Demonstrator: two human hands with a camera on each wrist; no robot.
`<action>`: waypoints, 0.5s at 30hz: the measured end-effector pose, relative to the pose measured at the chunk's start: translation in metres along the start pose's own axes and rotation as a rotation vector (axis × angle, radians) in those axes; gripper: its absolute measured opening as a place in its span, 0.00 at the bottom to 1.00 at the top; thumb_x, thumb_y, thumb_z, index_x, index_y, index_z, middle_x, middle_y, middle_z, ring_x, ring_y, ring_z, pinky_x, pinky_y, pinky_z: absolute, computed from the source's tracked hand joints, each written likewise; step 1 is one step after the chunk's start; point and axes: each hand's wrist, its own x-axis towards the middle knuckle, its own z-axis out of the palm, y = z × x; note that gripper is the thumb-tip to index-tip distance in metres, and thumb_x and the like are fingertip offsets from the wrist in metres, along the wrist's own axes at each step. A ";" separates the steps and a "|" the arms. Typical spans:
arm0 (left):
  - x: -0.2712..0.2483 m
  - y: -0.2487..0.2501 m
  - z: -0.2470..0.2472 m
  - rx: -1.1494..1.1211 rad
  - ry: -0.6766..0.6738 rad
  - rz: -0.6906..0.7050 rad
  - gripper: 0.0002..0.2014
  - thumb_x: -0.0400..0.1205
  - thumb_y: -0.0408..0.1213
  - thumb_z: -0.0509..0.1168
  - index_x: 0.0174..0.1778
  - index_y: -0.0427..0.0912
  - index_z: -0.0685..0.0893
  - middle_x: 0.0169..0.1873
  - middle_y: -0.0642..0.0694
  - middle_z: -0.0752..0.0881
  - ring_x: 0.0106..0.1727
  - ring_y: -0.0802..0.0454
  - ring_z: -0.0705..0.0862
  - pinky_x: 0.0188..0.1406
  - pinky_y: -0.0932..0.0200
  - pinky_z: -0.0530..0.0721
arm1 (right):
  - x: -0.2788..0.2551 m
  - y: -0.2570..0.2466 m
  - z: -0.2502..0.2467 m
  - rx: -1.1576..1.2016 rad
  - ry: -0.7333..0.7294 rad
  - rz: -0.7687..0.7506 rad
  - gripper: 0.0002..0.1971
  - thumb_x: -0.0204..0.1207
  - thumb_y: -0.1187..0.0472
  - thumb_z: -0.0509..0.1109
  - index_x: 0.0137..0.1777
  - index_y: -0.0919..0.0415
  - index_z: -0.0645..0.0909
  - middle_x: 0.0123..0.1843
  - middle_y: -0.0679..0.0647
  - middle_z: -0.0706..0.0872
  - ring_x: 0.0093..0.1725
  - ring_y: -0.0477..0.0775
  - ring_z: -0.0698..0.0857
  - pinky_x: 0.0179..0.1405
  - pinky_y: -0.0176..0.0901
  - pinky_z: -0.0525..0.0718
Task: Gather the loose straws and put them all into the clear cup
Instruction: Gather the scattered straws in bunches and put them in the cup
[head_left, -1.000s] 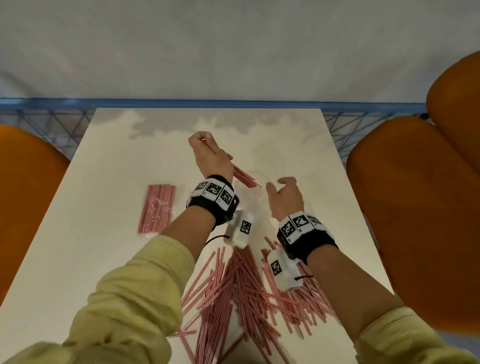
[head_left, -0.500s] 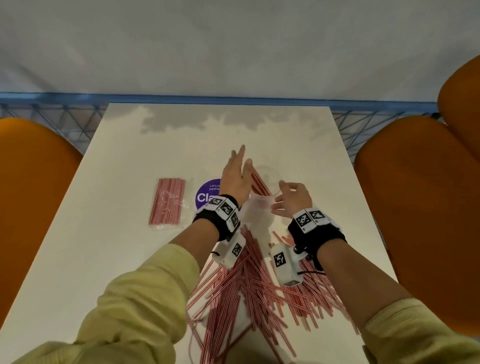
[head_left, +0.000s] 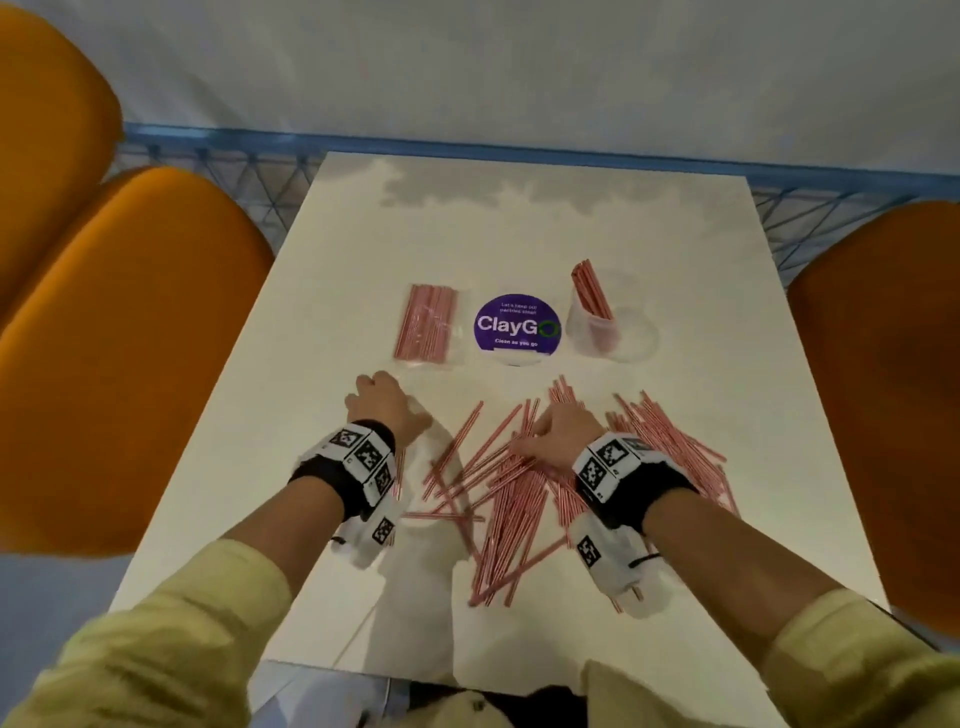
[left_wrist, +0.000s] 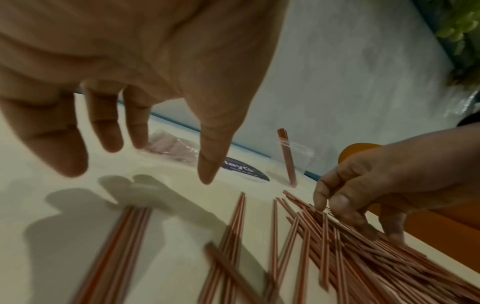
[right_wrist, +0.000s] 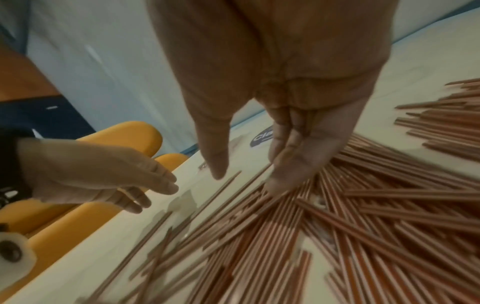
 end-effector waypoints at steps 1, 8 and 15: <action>-0.003 -0.010 0.004 0.031 -0.033 -0.047 0.40 0.72 0.53 0.71 0.74 0.33 0.66 0.70 0.35 0.69 0.71 0.36 0.72 0.70 0.48 0.74 | -0.003 -0.001 0.005 -0.034 0.016 0.013 0.22 0.66 0.44 0.75 0.46 0.64 0.81 0.38 0.58 0.84 0.41 0.58 0.87 0.44 0.49 0.85; -0.030 -0.022 0.037 -0.155 -0.111 -0.015 0.23 0.75 0.43 0.70 0.59 0.29 0.78 0.59 0.36 0.83 0.57 0.41 0.84 0.52 0.54 0.85 | -0.014 -0.009 0.036 -0.095 0.110 -0.029 0.27 0.69 0.54 0.76 0.64 0.67 0.75 0.65 0.61 0.80 0.63 0.60 0.80 0.60 0.47 0.81; -0.045 0.000 0.039 -0.269 -0.091 0.065 0.19 0.81 0.39 0.64 0.65 0.32 0.75 0.58 0.39 0.83 0.64 0.42 0.81 0.60 0.56 0.78 | -0.022 0.003 0.042 0.201 0.365 0.086 0.16 0.70 0.51 0.75 0.50 0.62 0.80 0.44 0.56 0.83 0.47 0.56 0.84 0.48 0.46 0.82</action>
